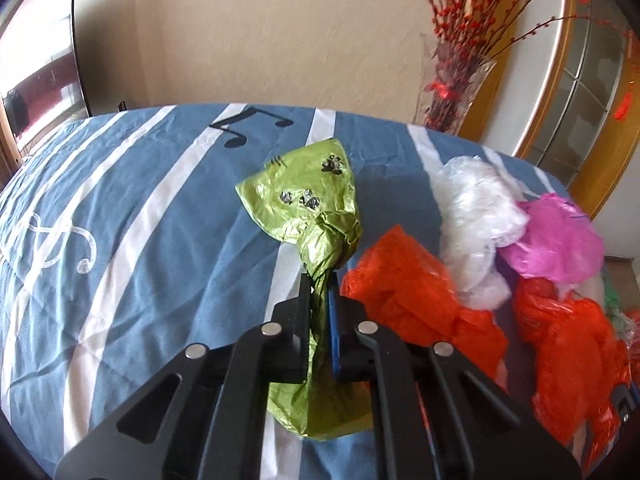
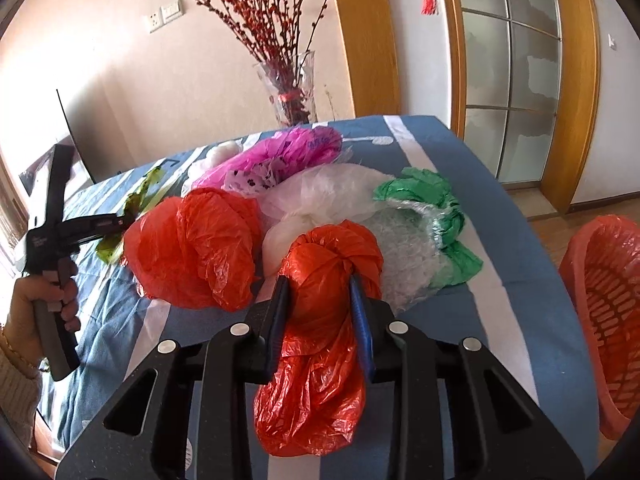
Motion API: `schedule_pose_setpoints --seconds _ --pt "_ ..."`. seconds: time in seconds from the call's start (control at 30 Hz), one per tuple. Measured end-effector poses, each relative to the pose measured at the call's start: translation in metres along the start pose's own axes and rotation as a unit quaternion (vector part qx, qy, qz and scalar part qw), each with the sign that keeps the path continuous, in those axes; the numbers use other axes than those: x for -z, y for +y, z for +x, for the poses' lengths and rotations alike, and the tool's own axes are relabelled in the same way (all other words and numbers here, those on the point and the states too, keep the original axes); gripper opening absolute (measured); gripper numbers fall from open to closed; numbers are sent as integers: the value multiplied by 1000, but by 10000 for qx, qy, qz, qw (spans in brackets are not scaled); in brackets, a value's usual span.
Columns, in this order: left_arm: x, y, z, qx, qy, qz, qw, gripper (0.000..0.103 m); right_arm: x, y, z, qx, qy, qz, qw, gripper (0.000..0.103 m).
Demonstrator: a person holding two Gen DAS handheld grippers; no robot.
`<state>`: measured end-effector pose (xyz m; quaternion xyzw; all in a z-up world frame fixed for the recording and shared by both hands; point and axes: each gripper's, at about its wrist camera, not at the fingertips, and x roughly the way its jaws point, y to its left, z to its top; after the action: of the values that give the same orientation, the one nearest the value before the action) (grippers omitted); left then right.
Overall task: Collect trash
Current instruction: 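Carry both bags over the red basket and open both grippers to drop them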
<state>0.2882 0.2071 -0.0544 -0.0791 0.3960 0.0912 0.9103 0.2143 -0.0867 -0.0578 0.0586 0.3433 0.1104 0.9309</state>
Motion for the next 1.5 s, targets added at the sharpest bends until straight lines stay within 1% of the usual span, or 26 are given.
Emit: schedule_pose_setpoints --seconds 0.2,0.3,0.47,0.7,0.83,1.07,1.5 --pt "3 -11 -40 218 -350 206 9989 9 -5 -7 -20 -5 -268 83 9996 31" --pt "5 -23 -61 416 -502 338 9973 9 -7 -11 -30 -3 -384 132 9992 30" --pt "9 -49 -91 792 -699 568 9928 9 -9 -16 -47 48 -580 149 9982 30" --pt "19 -86 -121 1186 -867 862 9854 9 -11 -26 -72 158 -866 162 9960 30" --pt "27 -107 -133 1378 -902 1047 9808 9 -12 -37 -84 229 -1004 231 9944 30" --pt "40 -144 -145 1839 -841 1283 9709 9 -11 -57 -103 459 -1197 365 9911 30" --pt "67 -206 -156 2387 -744 1704 9531 9 -6 -106 -131 922 -1442 764 9823 30"
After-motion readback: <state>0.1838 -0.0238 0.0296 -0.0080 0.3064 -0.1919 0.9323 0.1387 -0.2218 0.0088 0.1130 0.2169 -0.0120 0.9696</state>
